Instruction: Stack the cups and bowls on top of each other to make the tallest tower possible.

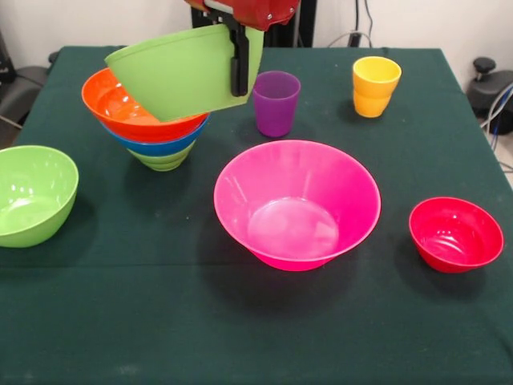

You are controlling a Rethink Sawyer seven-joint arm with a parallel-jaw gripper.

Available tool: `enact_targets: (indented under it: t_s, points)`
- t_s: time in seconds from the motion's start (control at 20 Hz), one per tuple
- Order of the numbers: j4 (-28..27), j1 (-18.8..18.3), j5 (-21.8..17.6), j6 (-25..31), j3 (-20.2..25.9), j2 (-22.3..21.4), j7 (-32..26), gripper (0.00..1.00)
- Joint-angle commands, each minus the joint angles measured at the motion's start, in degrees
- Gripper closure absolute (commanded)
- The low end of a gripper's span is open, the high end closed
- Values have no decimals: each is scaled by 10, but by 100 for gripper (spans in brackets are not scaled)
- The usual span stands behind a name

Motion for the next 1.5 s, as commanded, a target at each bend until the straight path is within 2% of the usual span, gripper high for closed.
enact_targets:
  t_s: [0.05,0.35,0.6,1.2,1.5]
  points:
    - [53,2,-31,-27,11,18,-16,100]
    - [82,-6,-34,-62,7,12,-13,100]
    - [127,-19,-25,-88,6,-11,-5,100]
    - [232,-78,-11,-115,18,-67,-21,100]
    - [238,-91,-20,-109,24,-77,-27,100]
